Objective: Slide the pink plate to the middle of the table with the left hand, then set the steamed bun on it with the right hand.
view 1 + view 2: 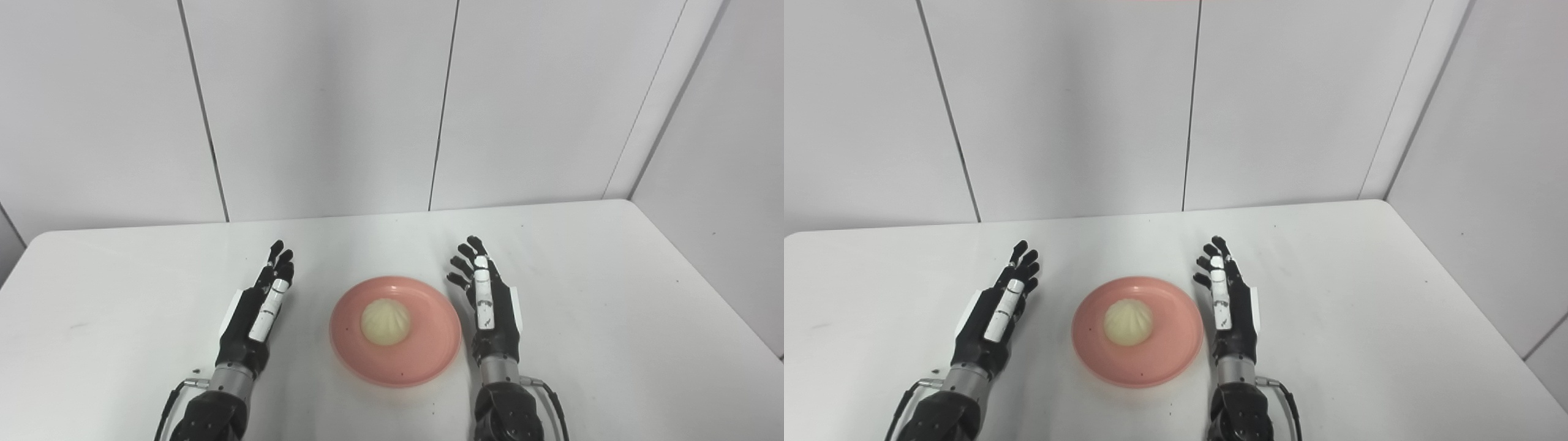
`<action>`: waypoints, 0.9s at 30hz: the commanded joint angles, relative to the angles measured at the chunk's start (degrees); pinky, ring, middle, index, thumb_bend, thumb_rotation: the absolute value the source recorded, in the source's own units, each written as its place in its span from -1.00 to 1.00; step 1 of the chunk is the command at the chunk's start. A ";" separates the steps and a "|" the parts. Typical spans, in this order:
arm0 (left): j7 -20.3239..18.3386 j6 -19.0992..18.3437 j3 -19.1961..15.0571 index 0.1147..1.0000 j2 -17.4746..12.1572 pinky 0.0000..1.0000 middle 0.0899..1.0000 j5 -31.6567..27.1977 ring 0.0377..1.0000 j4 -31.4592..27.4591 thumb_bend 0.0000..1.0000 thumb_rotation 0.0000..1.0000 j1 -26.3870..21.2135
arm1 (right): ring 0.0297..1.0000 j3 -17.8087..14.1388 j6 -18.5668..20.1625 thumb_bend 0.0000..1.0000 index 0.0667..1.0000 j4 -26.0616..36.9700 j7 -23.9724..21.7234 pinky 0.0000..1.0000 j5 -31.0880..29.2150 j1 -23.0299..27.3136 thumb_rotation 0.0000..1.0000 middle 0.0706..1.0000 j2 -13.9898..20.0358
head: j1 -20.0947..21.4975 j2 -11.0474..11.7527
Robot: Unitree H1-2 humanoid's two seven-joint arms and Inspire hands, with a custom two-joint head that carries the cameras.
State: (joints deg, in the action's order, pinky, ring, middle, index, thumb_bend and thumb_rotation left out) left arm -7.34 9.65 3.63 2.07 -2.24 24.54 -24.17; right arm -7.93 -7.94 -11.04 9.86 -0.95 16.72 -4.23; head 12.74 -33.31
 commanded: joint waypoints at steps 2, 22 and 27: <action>-0.03 -0.56 0.06 0.97 0.48 1.00 0.97 -0.31 1.00 -1.81 0.55 0.71 -0.32 | 0.65 0.98 1.24 0.56 0.71 0.36 -0.05 0.56 0.42 -1.63 0.93 0.72 -0.65 | -0.36 -0.22; 0.15 -2.53 0.37 0.98 1.10 1.00 0.99 -0.21 1.00 -3.20 0.55 0.73 0.00 | 0.66 3.34 2.99 0.45 0.70 1.33 0.28 0.55 2.87 -2.32 0.98 0.72 0.44 | -0.58 -0.19; -0.05 -2.71 0.28 0.97 1.15 1.00 0.98 -0.54 1.00 -3.35 0.58 0.72 0.02 | 0.66 3.48 3.25 0.43 0.70 1.44 0.36 0.54 3.24 -2.33 0.97 0.71 0.57 | -0.58 -0.19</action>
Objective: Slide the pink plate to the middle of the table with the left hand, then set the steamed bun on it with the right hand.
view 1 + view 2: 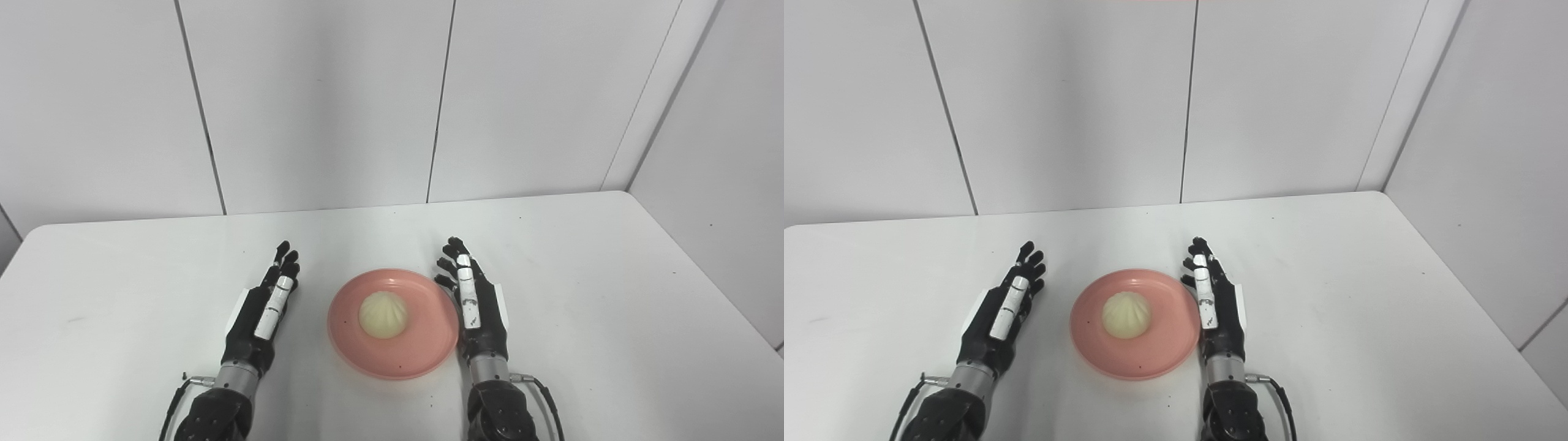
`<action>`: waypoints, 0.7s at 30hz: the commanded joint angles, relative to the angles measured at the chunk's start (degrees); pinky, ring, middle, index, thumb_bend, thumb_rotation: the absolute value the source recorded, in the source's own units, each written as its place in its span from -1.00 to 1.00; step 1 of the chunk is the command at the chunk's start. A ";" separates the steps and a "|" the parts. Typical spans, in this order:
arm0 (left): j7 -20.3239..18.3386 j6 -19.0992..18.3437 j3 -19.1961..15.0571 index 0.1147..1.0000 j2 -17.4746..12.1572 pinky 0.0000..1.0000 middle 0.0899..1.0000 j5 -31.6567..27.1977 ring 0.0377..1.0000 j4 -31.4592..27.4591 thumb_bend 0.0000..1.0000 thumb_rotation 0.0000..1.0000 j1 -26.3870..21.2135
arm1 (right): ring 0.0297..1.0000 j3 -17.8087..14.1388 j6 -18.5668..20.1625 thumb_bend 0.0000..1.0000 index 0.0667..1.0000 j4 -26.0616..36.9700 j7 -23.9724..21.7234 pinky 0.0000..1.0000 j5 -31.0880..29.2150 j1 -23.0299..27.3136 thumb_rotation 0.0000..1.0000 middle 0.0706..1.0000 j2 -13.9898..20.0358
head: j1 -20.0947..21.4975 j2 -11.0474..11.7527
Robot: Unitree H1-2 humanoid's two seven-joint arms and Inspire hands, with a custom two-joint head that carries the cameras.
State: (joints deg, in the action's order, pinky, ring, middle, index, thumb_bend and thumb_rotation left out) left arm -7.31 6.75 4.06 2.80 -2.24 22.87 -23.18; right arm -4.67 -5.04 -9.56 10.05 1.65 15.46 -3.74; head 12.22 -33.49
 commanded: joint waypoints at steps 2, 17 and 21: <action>-0.11 0.20 -0.26 0.97 0.48 1.00 0.98 -0.76 1.00 -1.71 0.58 0.71 -0.97 | 0.66 0.18 0.57 0.44 0.70 0.01 0.32 0.55 0.77 -1.07 0.98 0.71 0.07 | -0.05 -0.01; 0.42 0.78 -0.13 0.97 1.26 1.00 0.96 -0.28 1.00 -0.90 0.52 0.72 -1.25 | 0.66 -0.01 1.48 0.48 0.68 -0.14 -0.99 0.52 -0.86 -1.23 0.97 0.71 1.08 | -1.54 0.43; 0.93 0.64 0.07 0.97 1.56 1.00 0.95 0.33 1.00 -1.06 0.47 0.73 -1.22 | 0.63 -0.03 1.75 0.47 0.65 -0.03 -1.93 0.52 -2.32 -1.41 0.95 0.68 1.30 | -1.89 0.59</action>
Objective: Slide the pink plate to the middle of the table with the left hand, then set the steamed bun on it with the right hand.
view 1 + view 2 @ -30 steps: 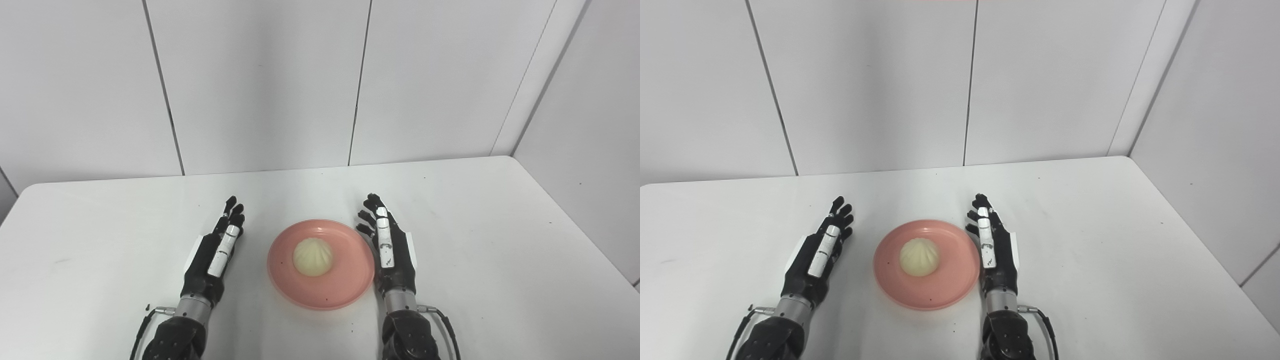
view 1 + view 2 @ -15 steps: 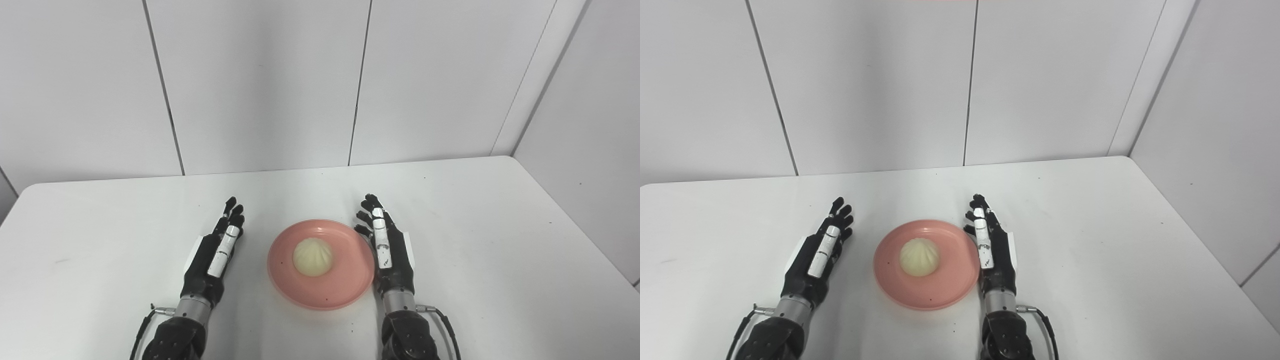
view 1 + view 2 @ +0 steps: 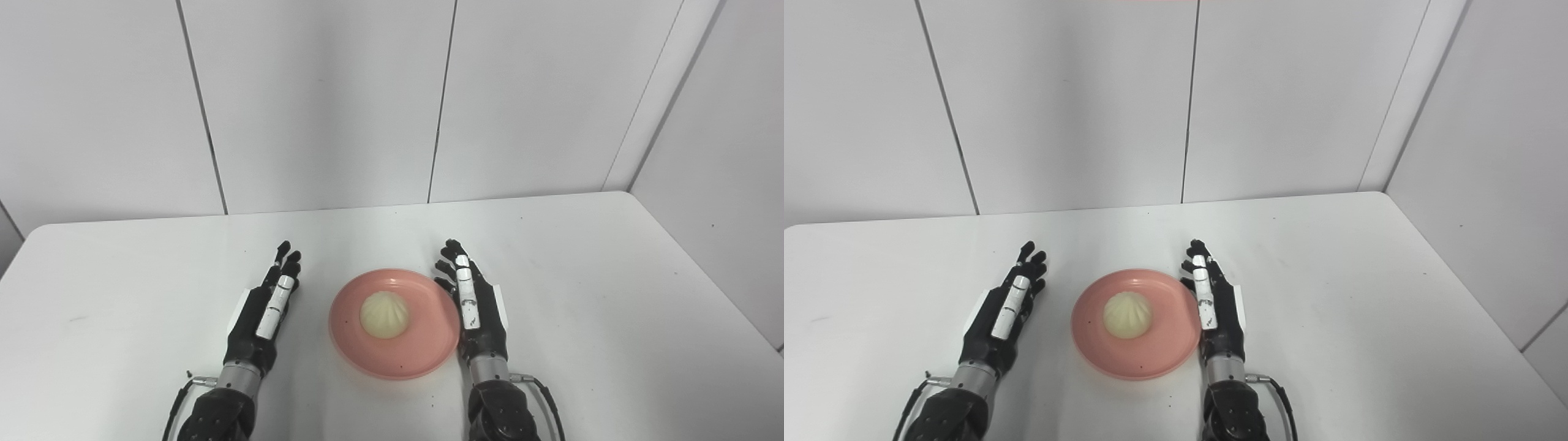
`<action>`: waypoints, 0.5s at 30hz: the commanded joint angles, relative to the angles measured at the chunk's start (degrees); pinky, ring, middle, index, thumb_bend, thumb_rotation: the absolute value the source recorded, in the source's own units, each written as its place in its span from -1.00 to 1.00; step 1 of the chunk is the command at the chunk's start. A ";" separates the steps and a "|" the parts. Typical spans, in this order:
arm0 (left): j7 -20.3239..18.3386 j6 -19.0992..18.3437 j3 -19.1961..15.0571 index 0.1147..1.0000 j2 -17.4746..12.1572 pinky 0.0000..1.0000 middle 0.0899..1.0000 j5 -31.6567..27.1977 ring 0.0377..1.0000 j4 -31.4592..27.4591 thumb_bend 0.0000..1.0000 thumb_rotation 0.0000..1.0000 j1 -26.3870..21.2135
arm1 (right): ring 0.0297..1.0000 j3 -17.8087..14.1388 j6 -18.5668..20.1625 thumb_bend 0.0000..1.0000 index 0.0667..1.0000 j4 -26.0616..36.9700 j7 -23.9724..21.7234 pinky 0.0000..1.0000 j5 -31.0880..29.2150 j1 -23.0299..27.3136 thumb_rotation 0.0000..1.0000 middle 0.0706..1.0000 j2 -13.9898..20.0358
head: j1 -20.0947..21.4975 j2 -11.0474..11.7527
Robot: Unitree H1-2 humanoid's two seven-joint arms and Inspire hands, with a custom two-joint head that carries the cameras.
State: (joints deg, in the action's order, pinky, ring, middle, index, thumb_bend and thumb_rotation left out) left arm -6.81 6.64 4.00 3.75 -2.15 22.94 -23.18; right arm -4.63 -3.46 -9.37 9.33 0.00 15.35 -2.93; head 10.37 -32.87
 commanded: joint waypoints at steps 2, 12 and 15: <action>0.49 1.02 0.24 0.98 0.66 1.00 0.95 0.36 0.99 -0.87 0.45 0.74 -1.28 | 0.61 0.02 0.75 0.48 0.63 -0.06 -1.65 0.51 -1.19 -1.41 0.94 0.65 0.67 | -0.36 0.08; 1.65 2.85 0.78 0.98 1.60 0.96 0.94 1.26 0.96 0.57 0.48 0.72 -1.29 | 0.55 0.06 2.00 0.50 0.55 0.34 -4.30 0.44 -3.65 -1.83 0.89 0.59 2.12 | -2.72 0.72; 2.09 2.99 0.98 0.98 1.80 0.95 0.94 2.03 0.97 0.70 0.48 0.74 -1.32 | 0.54 0.08 2.59 0.49 0.54 0.67 -4.67 0.44 -3.86 -1.94 0.89 0.57 2.38 | -2.93 0.80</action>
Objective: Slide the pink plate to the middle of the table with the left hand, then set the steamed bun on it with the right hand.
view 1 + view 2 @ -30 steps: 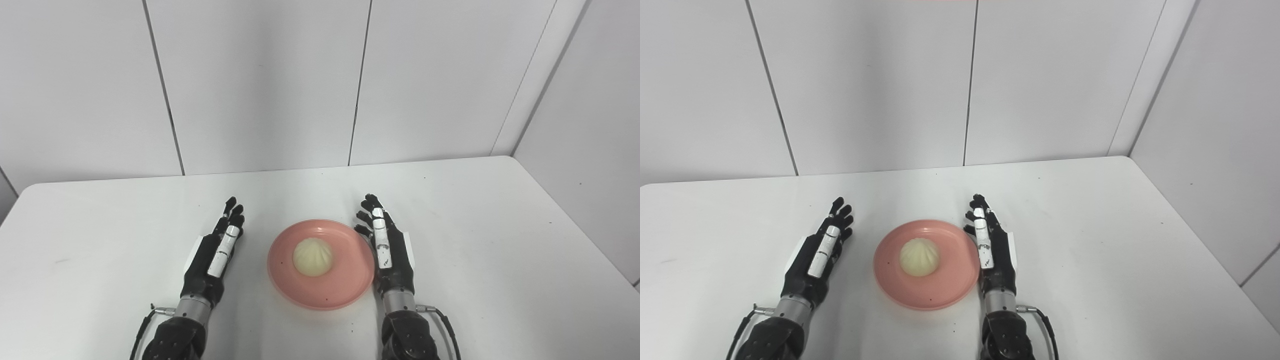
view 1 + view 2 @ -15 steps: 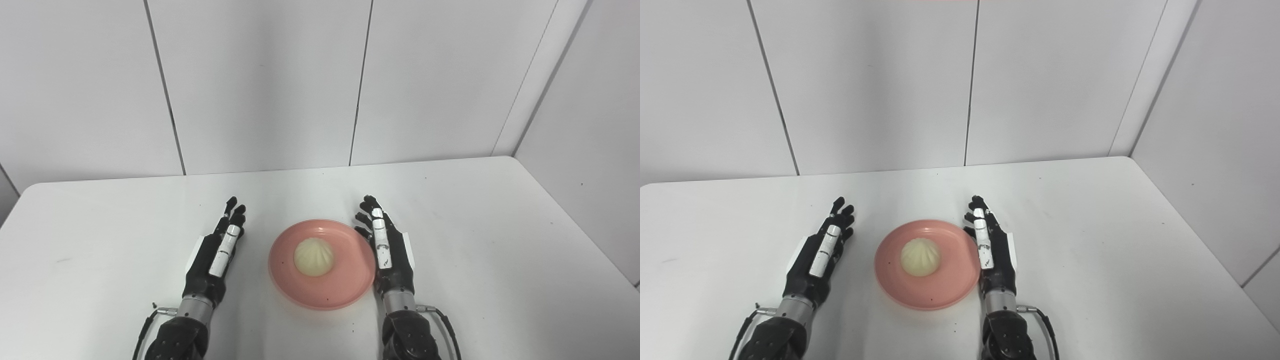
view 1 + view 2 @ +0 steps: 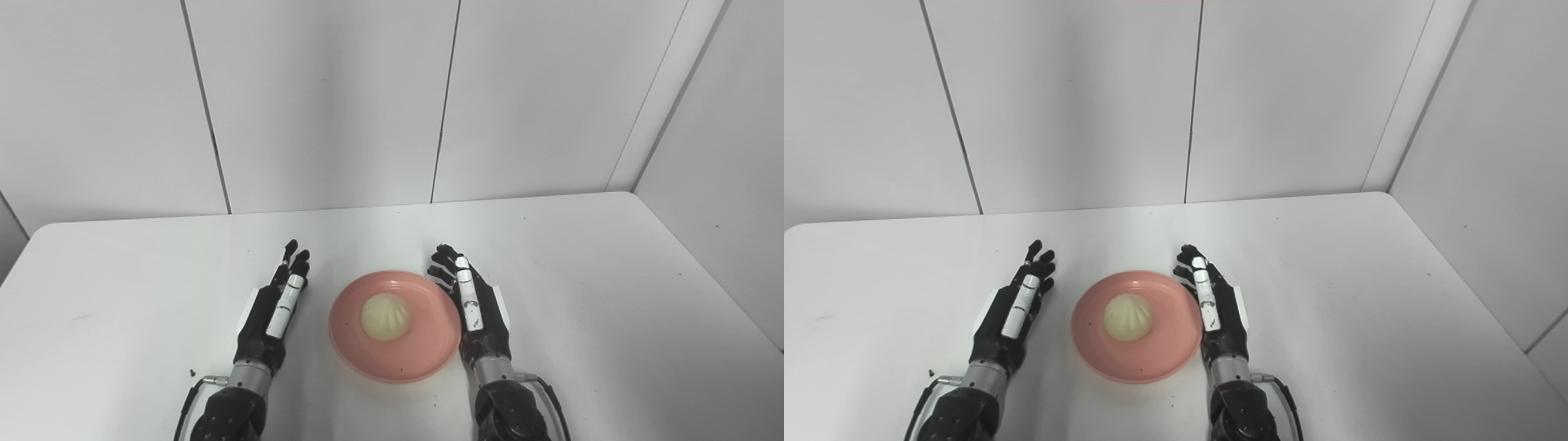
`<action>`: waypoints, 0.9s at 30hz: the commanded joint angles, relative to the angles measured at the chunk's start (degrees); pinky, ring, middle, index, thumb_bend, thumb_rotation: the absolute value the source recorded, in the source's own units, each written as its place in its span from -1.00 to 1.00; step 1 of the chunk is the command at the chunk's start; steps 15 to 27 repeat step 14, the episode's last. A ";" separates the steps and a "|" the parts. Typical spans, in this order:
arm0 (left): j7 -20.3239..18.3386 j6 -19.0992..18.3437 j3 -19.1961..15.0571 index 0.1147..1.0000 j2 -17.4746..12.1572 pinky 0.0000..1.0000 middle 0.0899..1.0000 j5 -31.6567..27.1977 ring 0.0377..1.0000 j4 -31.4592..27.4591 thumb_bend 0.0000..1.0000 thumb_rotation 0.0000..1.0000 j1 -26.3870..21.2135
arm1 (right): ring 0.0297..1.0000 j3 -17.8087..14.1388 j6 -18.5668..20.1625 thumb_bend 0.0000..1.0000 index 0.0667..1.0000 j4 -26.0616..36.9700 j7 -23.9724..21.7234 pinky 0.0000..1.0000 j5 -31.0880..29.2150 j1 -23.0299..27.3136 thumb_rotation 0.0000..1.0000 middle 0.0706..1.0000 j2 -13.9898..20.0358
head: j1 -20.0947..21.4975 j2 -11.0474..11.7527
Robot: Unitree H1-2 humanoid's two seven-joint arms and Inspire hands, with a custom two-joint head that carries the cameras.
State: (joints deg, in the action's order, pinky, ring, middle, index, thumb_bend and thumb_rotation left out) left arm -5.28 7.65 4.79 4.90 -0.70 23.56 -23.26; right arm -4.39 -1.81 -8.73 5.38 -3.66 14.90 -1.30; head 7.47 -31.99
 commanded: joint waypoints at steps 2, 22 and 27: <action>0.98 2.16 0.36 0.96 0.70 0.93 0.94 1.06 0.95 0.23 0.49 0.75 -1.28 | 0.54 -0.08 1.03 0.50 0.54 0.02 -1.01 0.46 -0.15 -1.55 0.89 0.56 0.97 | -0.09 -0.07; 1.14 0.81 0.48 0.96 1.15 0.91 0.96 1.01 0.95 -0.73 0.48 0.72 -0.87 | 0.53 0.97 0.76 0.46 0.49 0.23 -2.40 0.46 0.22 -1.69 0.89 0.52 1.57 | -1.55 0.13; 1.14 0.81 0.48 0.96 1.15 0.91 0.96 1.01 0.95 -0.73 0.48 0.72 -0.87 | 0.53 0.97 0.76 0.46 0.49 0.23 -2.40 0.46 0.22 -1.69 0.89 0.52 1.57 | -1.55 0.13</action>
